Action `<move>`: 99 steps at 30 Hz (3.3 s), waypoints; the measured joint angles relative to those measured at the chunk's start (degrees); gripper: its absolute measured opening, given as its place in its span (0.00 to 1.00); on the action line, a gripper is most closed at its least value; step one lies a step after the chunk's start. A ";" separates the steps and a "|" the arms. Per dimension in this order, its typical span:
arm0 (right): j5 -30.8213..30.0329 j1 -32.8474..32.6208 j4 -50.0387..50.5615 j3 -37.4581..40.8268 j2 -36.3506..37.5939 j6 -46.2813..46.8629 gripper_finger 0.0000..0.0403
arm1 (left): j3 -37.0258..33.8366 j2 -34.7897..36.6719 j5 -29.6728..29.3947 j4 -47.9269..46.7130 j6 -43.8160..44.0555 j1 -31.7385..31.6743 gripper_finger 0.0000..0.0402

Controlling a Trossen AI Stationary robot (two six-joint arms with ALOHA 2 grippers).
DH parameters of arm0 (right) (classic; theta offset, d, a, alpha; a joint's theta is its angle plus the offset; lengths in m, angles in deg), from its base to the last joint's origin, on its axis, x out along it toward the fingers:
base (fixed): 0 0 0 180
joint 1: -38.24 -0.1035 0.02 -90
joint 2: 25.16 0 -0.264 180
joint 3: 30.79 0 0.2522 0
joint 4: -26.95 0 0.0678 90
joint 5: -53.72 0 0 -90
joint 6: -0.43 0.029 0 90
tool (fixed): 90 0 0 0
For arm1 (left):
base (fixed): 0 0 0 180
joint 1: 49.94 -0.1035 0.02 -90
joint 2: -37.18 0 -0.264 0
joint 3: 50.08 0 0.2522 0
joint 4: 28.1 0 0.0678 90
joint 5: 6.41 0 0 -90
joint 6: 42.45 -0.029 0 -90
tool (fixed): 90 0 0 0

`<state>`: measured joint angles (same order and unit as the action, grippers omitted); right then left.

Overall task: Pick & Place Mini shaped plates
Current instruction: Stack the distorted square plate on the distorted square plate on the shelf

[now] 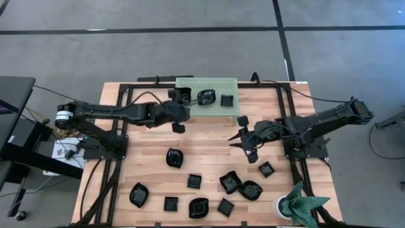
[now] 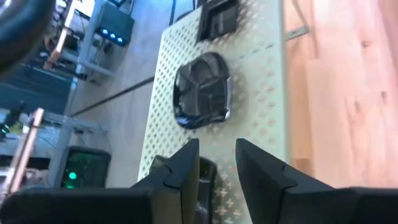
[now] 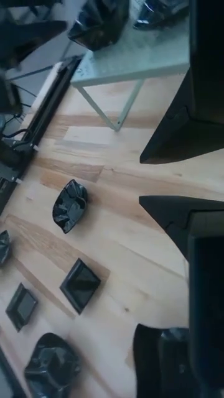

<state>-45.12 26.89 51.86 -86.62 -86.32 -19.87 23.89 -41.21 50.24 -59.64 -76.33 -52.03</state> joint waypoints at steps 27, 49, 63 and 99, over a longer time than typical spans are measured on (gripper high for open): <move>14.91 -21.16 1.77 -5.60 -29.89 25.75 0.40 | 0.00 0.02 -3.53 0.09 16.39 11.12 0.29; 11.84 -18.46 5.42 -7.84 -32.11 19.61 0.03 | 0.00 0.02 4.31 0.28 19.96 12.18 0.29; 13.92 -4.28 8.64 -10.10 -25.40 2.50 0.01 | 0.07 -8.46 25.07 15.50 18.08 20.07 0.29; 19.69 1.51 1.91 -10.05 -25.40 -7.24 0.00 | 0.00 -25.20 30.44 21.70 19.18 15.59 0.22</move>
<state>-25.43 28.39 53.77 -96.67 -111.72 -27.12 23.89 -66.41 80.68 -37.94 -57.16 -36.44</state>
